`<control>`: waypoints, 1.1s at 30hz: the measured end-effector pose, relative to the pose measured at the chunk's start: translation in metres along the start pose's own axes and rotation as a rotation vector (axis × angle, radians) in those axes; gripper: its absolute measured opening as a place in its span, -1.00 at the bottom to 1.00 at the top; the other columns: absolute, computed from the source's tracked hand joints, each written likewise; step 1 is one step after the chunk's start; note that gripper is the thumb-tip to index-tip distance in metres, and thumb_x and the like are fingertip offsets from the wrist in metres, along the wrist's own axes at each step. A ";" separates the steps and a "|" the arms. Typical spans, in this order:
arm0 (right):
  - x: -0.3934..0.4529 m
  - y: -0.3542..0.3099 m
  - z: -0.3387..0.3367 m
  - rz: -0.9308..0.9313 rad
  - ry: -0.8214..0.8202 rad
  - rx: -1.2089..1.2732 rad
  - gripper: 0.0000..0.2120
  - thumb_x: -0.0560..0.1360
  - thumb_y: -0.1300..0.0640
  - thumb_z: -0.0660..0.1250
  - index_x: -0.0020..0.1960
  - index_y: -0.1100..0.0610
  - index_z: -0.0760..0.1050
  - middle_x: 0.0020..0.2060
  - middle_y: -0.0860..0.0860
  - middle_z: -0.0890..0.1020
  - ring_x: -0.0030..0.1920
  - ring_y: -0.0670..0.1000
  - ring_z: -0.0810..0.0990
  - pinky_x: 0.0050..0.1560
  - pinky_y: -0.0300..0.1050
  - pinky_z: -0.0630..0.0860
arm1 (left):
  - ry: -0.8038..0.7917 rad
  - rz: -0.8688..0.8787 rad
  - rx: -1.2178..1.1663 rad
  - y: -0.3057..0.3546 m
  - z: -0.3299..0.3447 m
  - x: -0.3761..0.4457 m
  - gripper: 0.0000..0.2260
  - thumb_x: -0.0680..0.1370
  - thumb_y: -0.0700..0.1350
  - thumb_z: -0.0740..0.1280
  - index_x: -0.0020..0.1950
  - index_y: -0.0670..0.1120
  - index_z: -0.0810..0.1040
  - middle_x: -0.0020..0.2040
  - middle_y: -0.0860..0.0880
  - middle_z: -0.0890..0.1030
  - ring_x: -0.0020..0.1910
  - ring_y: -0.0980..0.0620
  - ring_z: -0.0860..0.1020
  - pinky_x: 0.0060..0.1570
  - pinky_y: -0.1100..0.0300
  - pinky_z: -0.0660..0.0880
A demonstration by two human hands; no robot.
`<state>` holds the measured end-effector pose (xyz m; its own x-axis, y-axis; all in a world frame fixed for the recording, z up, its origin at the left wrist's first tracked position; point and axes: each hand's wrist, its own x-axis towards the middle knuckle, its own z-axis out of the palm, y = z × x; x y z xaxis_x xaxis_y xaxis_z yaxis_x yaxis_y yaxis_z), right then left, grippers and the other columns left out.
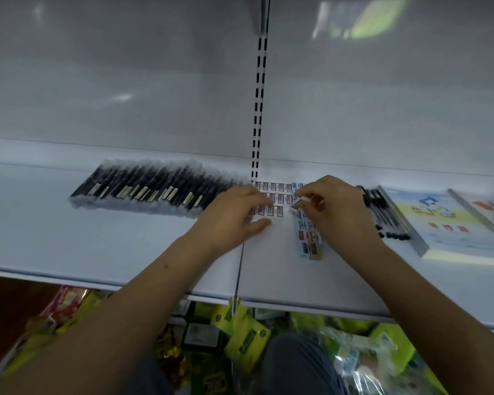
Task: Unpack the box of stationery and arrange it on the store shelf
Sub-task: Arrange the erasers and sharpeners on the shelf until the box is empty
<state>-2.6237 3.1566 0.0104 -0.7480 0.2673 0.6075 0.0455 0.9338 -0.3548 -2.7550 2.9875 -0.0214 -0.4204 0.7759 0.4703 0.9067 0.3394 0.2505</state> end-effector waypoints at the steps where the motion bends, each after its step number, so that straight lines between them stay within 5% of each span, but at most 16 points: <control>1: 0.002 0.001 0.002 -0.021 -0.021 -0.020 -0.85 0.45 0.26 0.44 0.01 0.14 0.68 -0.12 0.05 0.63 -0.18 -0.02 0.56 -0.01 -0.24 0.46 | -0.004 0.026 0.008 -0.001 0.005 0.002 -0.67 0.54 0.05 0.39 0.29 0.01 0.59 0.18 0.05 0.57 0.15 0.07 0.47 0.20 0.12 0.43; 8: 0.007 -0.003 0.015 -0.053 -0.309 -0.174 -0.91 0.51 0.22 0.31 -0.03 0.07 0.49 -0.10 -0.05 0.49 -0.10 -0.03 0.50 -0.06 -0.07 0.52 | 0.068 0.049 -0.030 -0.008 0.018 0.003 -0.78 0.53 -0.14 0.42 0.17 -0.04 0.66 0.06 0.01 0.60 0.06 0.00 0.49 0.09 0.04 0.50; 15: 0.015 0.001 0.021 -0.028 -0.366 -0.234 -0.89 0.48 0.01 0.42 -0.01 -0.04 0.59 -0.05 -0.10 0.59 0.01 -0.06 0.50 0.02 -0.14 0.46 | 0.121 0.035 0.040 -0.009 0.017 0.002 -0.70 0.48 -0.10 0.47 0.21 -0.09 0.63 0.12 -0.01 0.62 0.14 -0.02 0.49 0.15 0.08 0.45; 29: 0.031 0.013 0.029 -0.058 -0.445 -0.118 -0.86 0.42 0.10 0.50 -0.05 0.09 0.62 -0.11 -0.03 0.63 -0.08 -0.04 0.56 0.02 -0.09 0.53 | 0.121 0.012 0.073 -0.014 0.017 0.002 -0.83 0.48 -0.13 0.49 0.05 -0.13 0.70 -0.04 -0.04 0.64 -0.05 -0.05 0.58 0.05 0.04 0.51; 33: 0.032 0.008 0.026 -0.106 -0.450 -0.208 -0.85 0.47 0.02 0.45 -0.02 0.07 0.61 -0.06 0.00 0.60 -0.02 0.02 0.55 0.02 -0.09 0.49 | 0.072 0.004 0.084 -0.005 0.004 -0.007 -0.72 0.52 0.01 0.44 0.18 -0.08 0.65 0.07 -0.01 0.60 0.04 0.00 0.53 0.12 0.06 0.47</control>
<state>-2.6644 3.1662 0.0089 -0.9648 0.0828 0.2498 0.0511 0.9901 -0.1309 -2.7569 2.9826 -0.0294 -0.4152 0.7383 0.5315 0.9069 0.3818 0.1781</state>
